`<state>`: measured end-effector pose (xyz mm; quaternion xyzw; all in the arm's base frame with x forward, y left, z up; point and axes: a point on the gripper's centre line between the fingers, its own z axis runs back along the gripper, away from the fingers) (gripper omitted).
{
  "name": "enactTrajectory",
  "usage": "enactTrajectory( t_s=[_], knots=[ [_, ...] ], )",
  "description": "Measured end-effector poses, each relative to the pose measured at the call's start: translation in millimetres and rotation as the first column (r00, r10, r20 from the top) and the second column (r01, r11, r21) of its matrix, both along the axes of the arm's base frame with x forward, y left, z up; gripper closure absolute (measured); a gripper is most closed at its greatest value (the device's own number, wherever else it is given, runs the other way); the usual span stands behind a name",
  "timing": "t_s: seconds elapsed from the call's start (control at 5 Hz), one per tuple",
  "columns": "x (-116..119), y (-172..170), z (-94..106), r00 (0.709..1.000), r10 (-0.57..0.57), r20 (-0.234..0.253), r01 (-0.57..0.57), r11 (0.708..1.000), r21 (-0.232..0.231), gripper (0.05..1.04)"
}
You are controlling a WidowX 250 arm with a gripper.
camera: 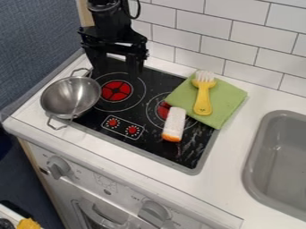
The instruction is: Take the yellow brush and moved it on the upper left side of the stove
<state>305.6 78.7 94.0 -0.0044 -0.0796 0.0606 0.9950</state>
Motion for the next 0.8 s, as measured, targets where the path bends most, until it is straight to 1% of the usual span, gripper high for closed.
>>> enactTrajectory(
  t_s=[0.2, 0.4, 0.6, 0.8],
  knots=[
    [-0.3, -2.0, -9.5, 1.000, 0.006, -0.027, -0.006, 1.000, -0.012, 0.082],
    [10.5, -33.5, -23.2, 0.997, -0.041, -0.066, 0.038, 0.998, -0.040, 0.082],
    [30.2, -68.6, -27.4, 0.996, -0.045, -0.075, 0.039, 0.996, -0.081, 0.082],
    [50.0, -92.8, -31.6, 0.997, -0.021, -0.075, 0.016, 0.998, -0.059, 0.082]
  ],
)
